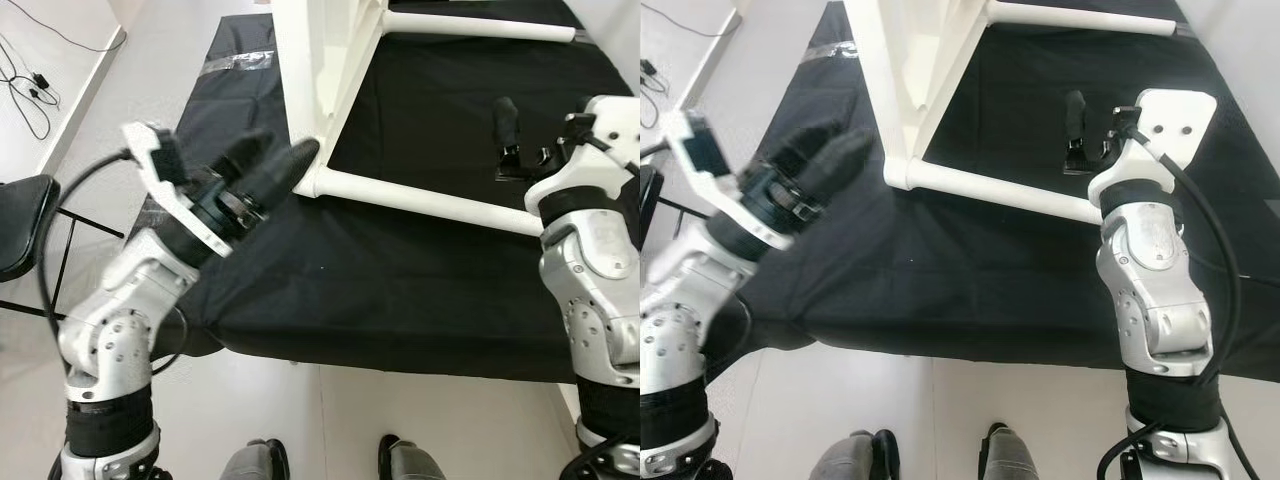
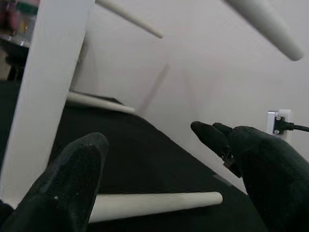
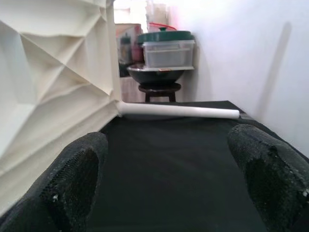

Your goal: Building children table

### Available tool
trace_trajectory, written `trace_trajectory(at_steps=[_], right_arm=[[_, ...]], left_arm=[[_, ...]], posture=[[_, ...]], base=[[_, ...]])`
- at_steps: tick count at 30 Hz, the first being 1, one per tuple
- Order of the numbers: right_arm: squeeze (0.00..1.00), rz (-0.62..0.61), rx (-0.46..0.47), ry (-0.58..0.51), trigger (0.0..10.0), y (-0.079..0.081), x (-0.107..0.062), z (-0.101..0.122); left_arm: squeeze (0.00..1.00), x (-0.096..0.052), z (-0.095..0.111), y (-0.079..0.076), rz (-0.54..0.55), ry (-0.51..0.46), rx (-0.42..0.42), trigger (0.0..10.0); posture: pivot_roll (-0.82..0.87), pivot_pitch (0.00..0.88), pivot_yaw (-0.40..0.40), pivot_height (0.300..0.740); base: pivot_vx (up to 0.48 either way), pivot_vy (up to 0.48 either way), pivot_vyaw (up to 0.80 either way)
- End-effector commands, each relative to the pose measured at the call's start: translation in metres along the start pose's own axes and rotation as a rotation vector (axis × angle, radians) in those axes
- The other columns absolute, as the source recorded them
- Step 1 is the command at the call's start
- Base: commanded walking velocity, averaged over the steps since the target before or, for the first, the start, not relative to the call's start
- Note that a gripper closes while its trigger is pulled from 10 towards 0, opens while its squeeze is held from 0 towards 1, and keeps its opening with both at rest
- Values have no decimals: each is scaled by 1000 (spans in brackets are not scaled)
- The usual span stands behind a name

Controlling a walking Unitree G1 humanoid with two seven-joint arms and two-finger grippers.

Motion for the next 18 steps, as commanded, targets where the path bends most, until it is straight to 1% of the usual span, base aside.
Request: trace_trajectory(at_steps=[1, 4, 5, 7, 9, 10, 12, 17, 18], right_arm=[[0, 3, -16, 2, 10000, 0, -1, -2], [0, -2, -26, 6, 10000, -1, -1, -4], [0, 0, -43, 5, 10000, -1, -1, -4], [0, 0, -43, 5, 10000, -1, -1, -4], [0, 4, -75, 1, 10000, -1, 1, -5], [0, 4, -75, 1, 10000, -1, 1, -5], [0, 14, -93, -2, 10000, 2, 2, -6], [0, 17, -97, -3, 10000, 2, 3, -6], [0, 29, -105, -3, 10000, 4, 3, -7]], left_arm=[[0, -1, -5, 2, 25, 13, 0, 10000], [0, -1, -9, 0, 31, 22, -11, 10000], [0, -2, -16, -5, 25, 39, -20, 10000], [0, -2, -16, -5, 25, 39, -20, 10000], [0, -4, -29, -11, 25, 69, -14, 10000], [0, -4, -29, -11, 25, 69, -14, 10000], [0, -4, -36, -14, 34, 77, -10, 10000], [0, -3, -38, -15, 38, 76, -10, 10000], [0, -4, -43, -14, 56, 91, 0, 10000]], posture=[[-1, 198, 17, 740], [-5, 195, 18, 740], [-11, 193, 17, 740], [-11, 193, 17, 740], [-14, 180, 8, 740], [-14, 180, 8, 740], [-17, 178, 7, 740], [-18, 180, 6, 740], [-25, 177, 3, 740]], base=[[0, 0, 0], [0, 0, 0], [0, 0, 0], [0, 0, 0], [0, 0, 0], [0, 0, 0], [0, 0, 0], [0, 0, 0], [0, 0, 0]])
Point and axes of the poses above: a point about 5 cm out from each wrist's last joint towards the gripper, its own x axis pointing out of the wrist towards the gripper, its own z axis along the axis of the wrist's last joint, y = z × x, the point moved 4 cm from there along x, pointing out of the wrist towards the gripper, and after that the axes turned 4 degrees about x, right-handed, at the moved point
